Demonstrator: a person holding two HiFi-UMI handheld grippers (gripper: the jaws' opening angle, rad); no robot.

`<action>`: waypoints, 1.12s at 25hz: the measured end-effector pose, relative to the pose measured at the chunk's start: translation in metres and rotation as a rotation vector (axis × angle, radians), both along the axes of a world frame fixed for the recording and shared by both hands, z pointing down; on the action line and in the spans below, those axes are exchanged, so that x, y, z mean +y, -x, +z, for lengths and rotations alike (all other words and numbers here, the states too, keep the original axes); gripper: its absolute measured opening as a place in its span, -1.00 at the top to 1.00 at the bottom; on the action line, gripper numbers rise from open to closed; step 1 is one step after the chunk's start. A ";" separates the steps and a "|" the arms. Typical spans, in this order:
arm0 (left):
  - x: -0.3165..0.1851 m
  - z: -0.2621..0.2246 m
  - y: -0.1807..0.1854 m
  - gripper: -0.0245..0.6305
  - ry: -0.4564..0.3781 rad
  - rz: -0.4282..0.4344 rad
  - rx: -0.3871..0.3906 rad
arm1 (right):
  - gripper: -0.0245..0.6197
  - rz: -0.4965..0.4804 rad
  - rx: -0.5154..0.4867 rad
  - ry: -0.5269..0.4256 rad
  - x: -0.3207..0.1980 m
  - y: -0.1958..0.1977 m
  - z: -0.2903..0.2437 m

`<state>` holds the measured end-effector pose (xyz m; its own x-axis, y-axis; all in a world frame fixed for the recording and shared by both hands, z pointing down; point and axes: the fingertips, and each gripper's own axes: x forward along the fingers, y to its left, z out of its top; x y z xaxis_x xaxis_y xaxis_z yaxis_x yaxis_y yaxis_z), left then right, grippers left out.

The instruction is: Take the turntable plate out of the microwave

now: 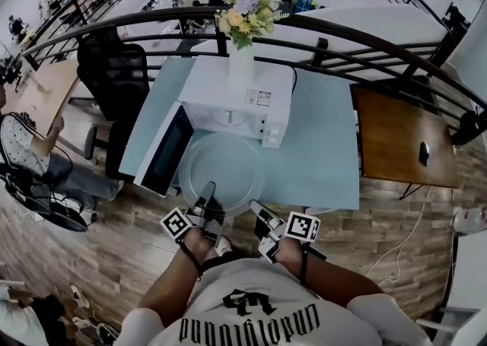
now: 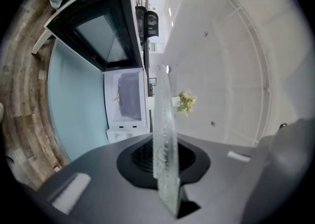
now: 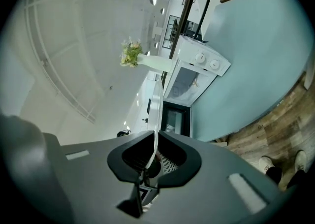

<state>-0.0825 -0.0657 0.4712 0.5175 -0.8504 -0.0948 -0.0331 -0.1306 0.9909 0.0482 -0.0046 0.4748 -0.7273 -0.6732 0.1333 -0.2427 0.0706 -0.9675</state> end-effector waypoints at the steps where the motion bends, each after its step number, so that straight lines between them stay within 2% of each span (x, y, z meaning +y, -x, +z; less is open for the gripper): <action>1: 0.008 -0.003 -0.004 0.70 -0.001 -0.012 -0.006 | 0.85 -0.013 -0.005 -0.010 0.006 -0.004 -0.004; 7: 0.058 -0.011 -0.021 0.70 0.006 -0.065 -0.021 | 0.84 -0.085 -0.052 -0.052 0.047 -0.023 -0.017; 15: 0.111 -0.023 -0.033 0.70 -0.013 -0.064 -0.049 | 0.83 -0.109 -0.067 -0.072 0.100 -0.034 -0.025; 19: 0.132 -0.026 -0.030 0.70 -0.015 -0.060 -0.048 | 0.83 -0.093 -0.037 -0.023 0.124 -0.035 -0.022; 22: 0.146 -0.034 -0.024 0.70 -0.034 -0.042 -0.048 | 0.83 -0.111 -0.051 -0.118 0.135 -0.024 -0.037; 28: 0.176 -0.045 -0.005 0.70 -0.042 0.004 -0.036 | 0.83 -0.094 -0.022 -0.142 0.169 -0.004 -0.049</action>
